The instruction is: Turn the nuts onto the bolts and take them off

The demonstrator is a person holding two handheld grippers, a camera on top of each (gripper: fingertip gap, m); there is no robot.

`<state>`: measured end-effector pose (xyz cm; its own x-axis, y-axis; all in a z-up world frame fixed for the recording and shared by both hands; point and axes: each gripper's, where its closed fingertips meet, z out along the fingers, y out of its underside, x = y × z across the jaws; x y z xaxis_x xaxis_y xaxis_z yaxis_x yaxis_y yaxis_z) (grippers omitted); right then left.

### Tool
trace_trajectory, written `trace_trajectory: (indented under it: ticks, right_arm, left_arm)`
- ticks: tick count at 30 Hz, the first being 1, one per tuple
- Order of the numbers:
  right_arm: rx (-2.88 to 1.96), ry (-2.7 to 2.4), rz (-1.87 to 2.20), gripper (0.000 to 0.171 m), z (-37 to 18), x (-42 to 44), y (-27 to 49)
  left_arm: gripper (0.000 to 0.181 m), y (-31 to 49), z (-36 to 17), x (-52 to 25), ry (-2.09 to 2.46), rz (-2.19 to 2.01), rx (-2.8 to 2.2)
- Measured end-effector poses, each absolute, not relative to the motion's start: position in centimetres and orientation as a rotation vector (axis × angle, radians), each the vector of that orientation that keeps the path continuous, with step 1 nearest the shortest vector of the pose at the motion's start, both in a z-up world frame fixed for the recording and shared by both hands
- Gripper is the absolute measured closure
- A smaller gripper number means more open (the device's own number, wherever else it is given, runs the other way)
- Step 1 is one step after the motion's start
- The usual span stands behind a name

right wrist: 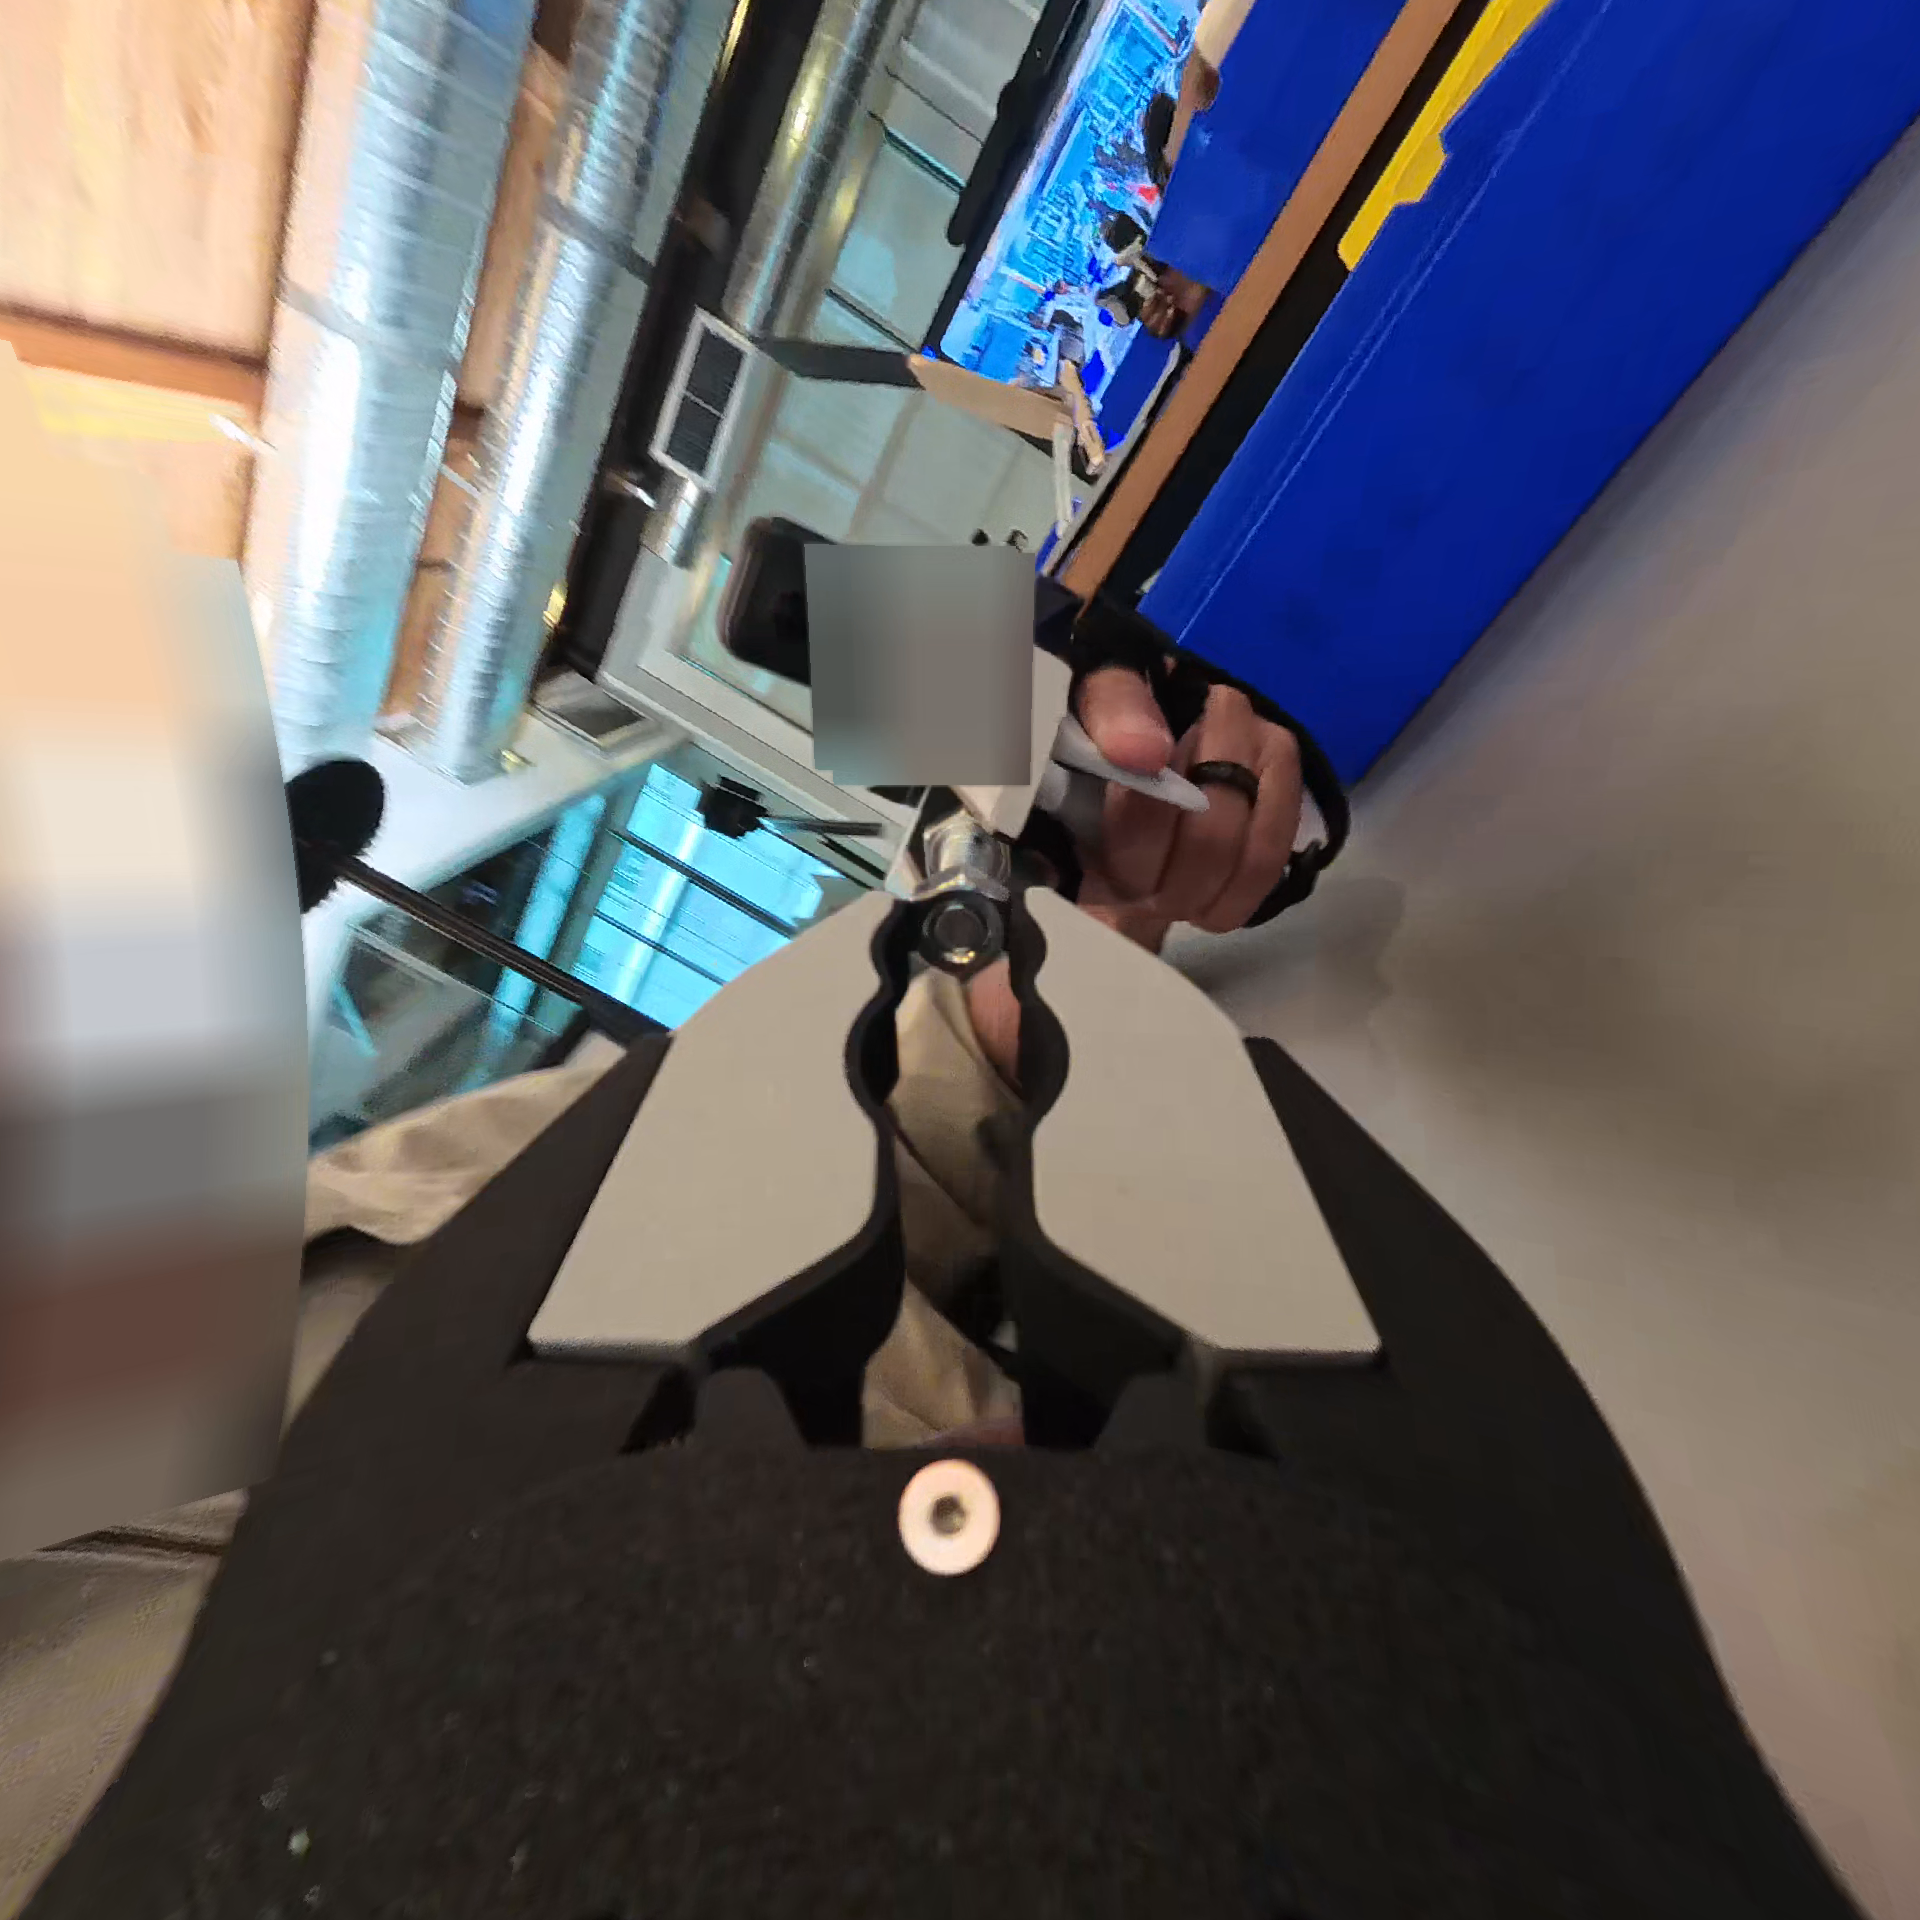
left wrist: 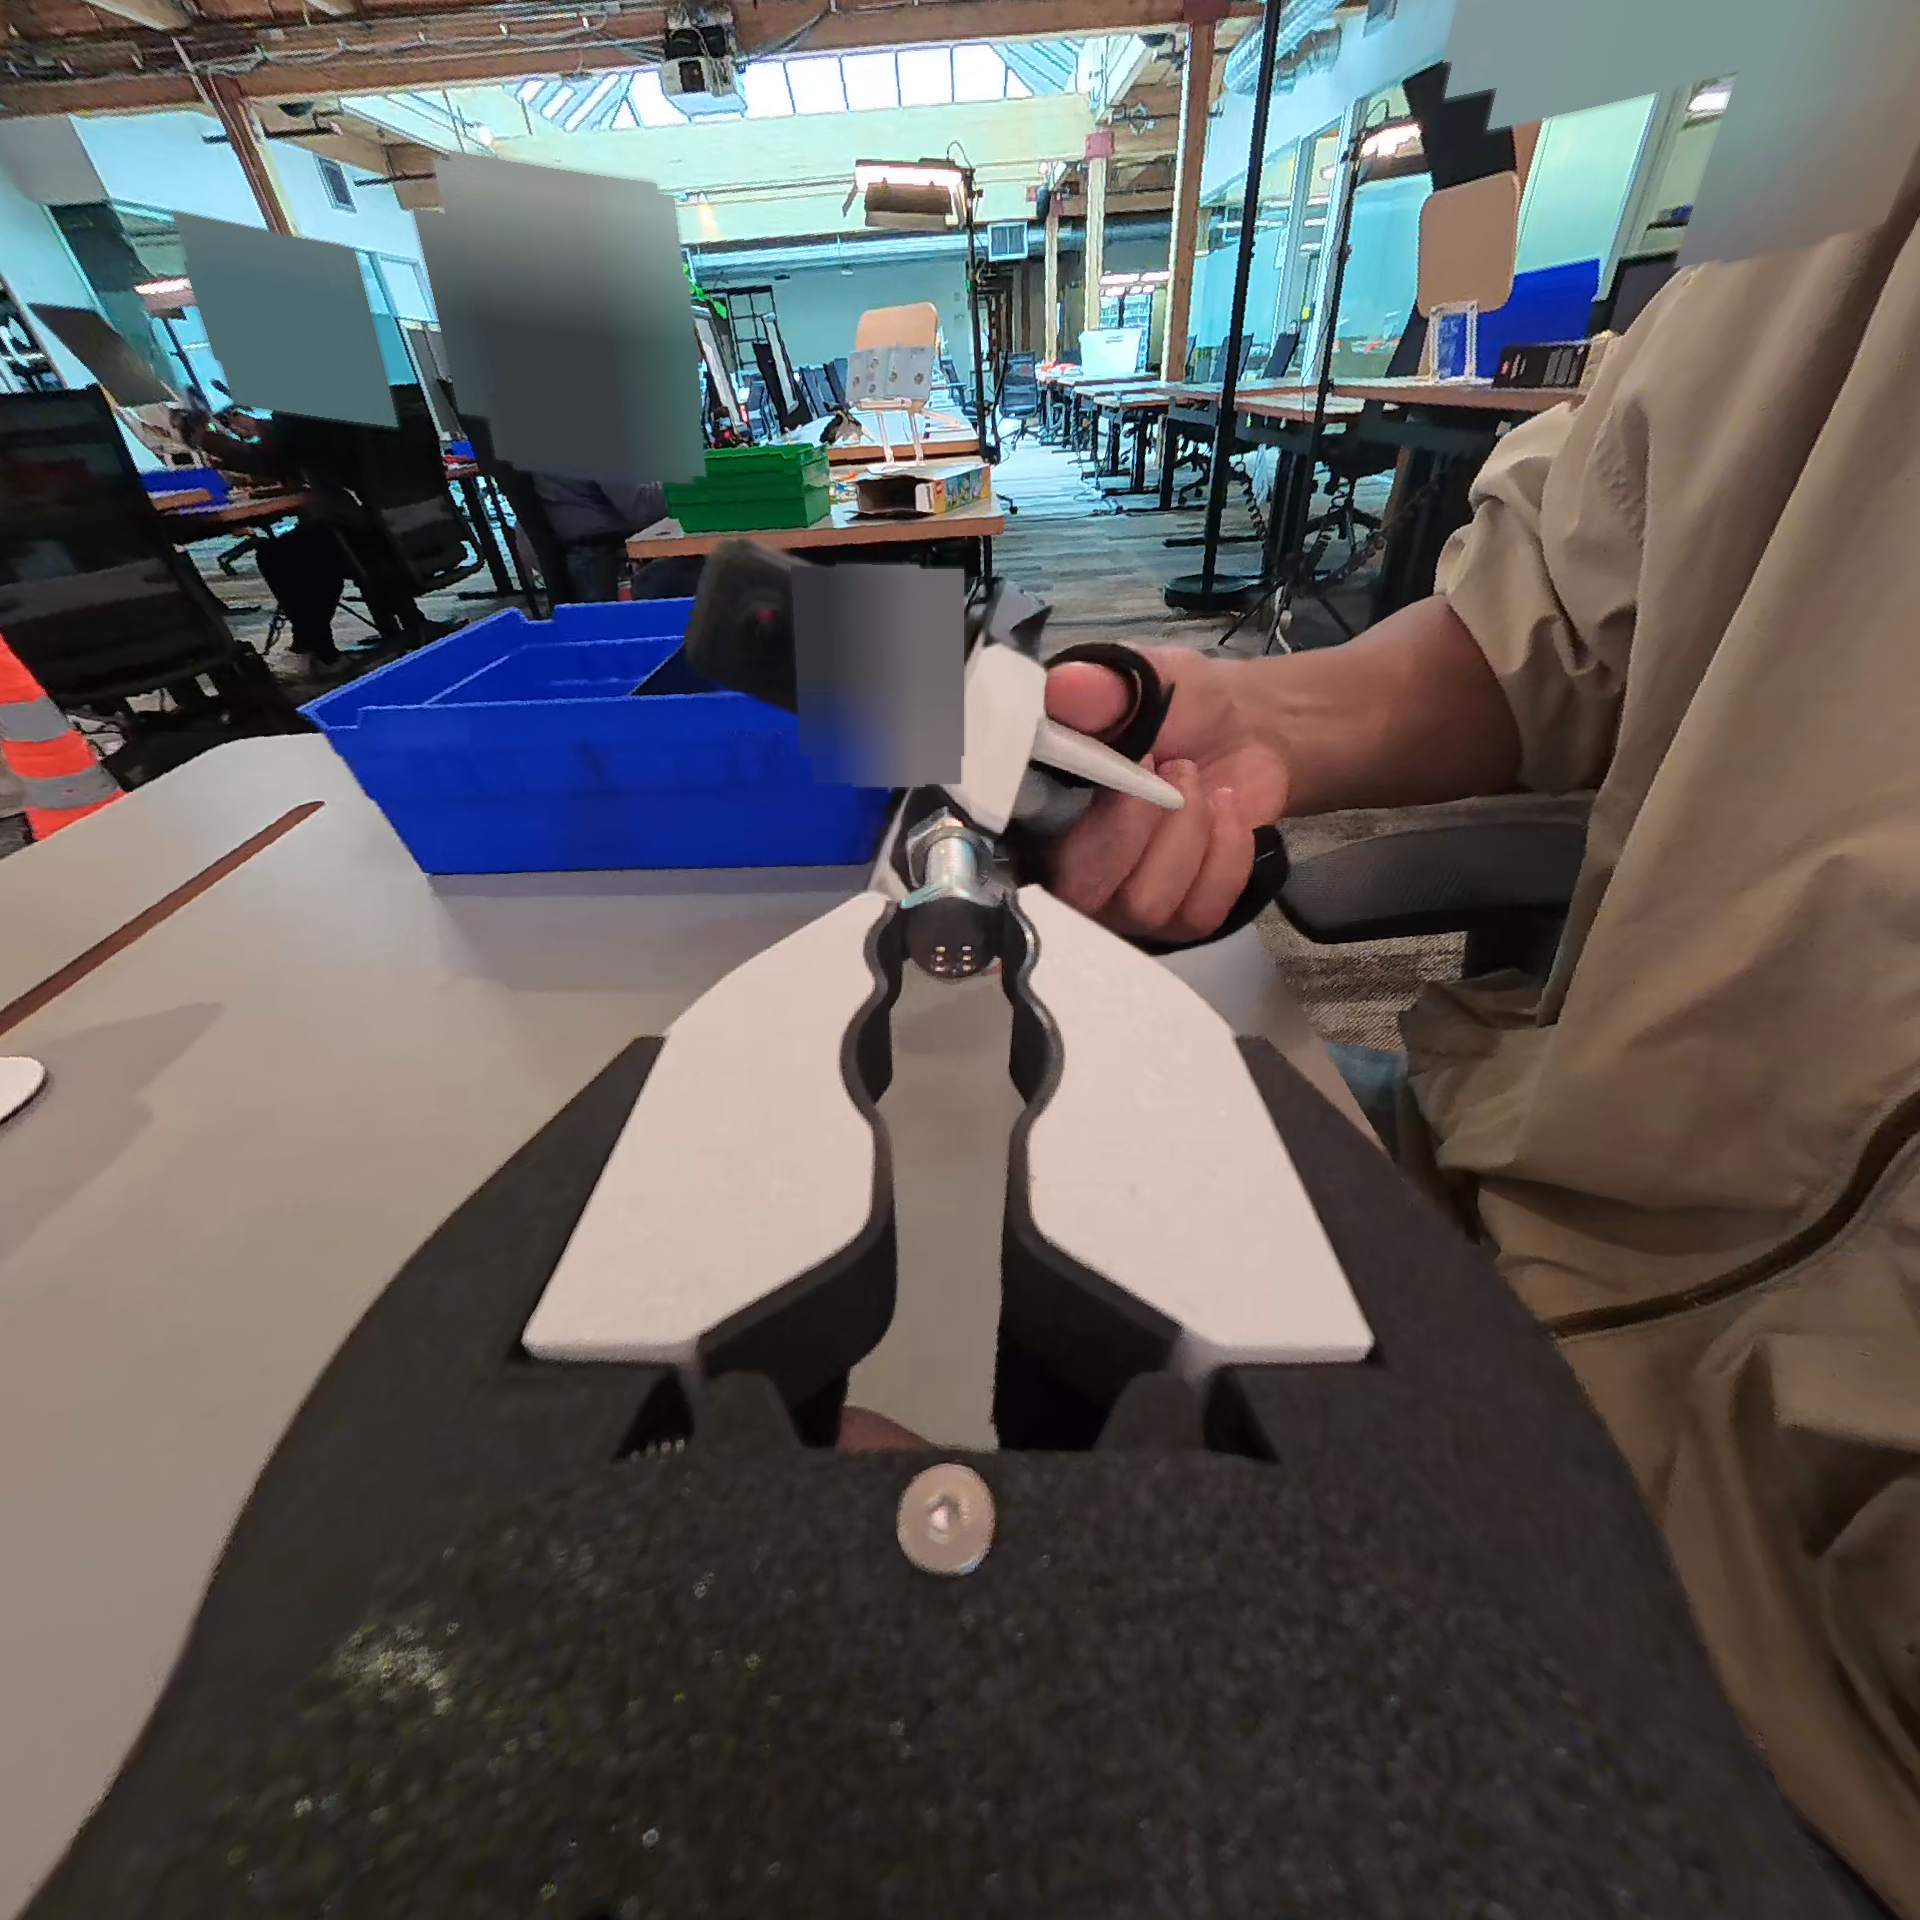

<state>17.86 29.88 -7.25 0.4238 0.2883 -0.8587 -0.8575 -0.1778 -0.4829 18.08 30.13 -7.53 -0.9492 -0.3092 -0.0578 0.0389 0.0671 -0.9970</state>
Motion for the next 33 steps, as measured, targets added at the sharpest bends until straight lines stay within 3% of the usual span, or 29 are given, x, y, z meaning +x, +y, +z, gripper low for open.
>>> trace_trajectory:
  ticks: [9,18,33]
  right_arm:
    - [-1.743,-0.082,0.364,0.153,-7.4,17.3,29.6]
    - [-1.736,-0.656,-0.439,0.153,-6.9,17.4,29.9]
    - [-1.545,-1.003,-0.952,0.153,-6.6,16.6,29.8]
  left_arm:
    - [0.164,29.9,-7.1,17.4,2.136,-2.272,-0.368]
    - [0.164,30.2,-6.6,17.0,2.163,-2.528,-0.432]
    - [0.164,30.1,-6.4,16.1,2.234,-2.708,-0.458]
